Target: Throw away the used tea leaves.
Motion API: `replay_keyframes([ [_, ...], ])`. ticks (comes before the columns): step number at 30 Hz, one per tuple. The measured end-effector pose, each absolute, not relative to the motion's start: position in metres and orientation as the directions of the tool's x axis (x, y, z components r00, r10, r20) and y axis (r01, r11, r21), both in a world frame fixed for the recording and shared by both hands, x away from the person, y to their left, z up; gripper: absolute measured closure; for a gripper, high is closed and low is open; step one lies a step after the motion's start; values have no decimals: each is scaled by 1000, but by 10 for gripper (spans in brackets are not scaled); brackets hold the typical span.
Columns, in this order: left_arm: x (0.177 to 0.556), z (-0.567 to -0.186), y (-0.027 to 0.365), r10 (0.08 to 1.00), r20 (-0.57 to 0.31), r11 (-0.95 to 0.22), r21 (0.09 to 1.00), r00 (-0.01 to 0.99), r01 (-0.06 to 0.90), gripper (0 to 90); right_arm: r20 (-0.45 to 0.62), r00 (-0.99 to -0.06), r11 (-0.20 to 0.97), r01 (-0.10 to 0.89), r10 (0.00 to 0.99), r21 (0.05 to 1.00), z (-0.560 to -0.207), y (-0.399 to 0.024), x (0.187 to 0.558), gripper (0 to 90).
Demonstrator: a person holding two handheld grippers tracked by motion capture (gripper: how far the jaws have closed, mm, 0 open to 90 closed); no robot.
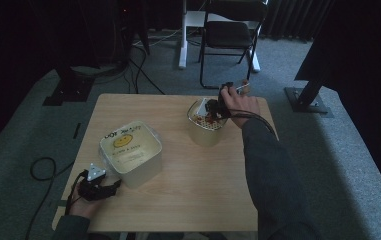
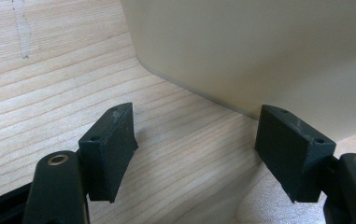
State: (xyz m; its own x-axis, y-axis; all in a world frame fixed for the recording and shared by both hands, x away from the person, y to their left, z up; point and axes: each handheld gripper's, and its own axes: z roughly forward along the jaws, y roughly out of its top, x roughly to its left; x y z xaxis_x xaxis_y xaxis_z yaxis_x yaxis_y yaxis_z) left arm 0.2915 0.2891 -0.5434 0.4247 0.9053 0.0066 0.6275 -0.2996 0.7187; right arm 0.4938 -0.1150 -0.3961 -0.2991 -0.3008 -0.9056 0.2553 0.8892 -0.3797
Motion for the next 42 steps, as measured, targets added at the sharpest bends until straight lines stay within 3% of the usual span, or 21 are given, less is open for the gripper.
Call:
replay_keyframes([
  [12,291,-543,289,905,6,-299,719,425,628,290,-909,-312,897,254,-277,-361,-394,-116,493,435],
  [20,292,-543,289,906,3,-296,719,423,629,290,-888,-333,888,226,-317,-402,-396,-117,490,438],
  [42,291,-543,290,906,3,-296,720,424,628,290,-914,-326,911,251,-240,-328,-393,-124,488,451],
])
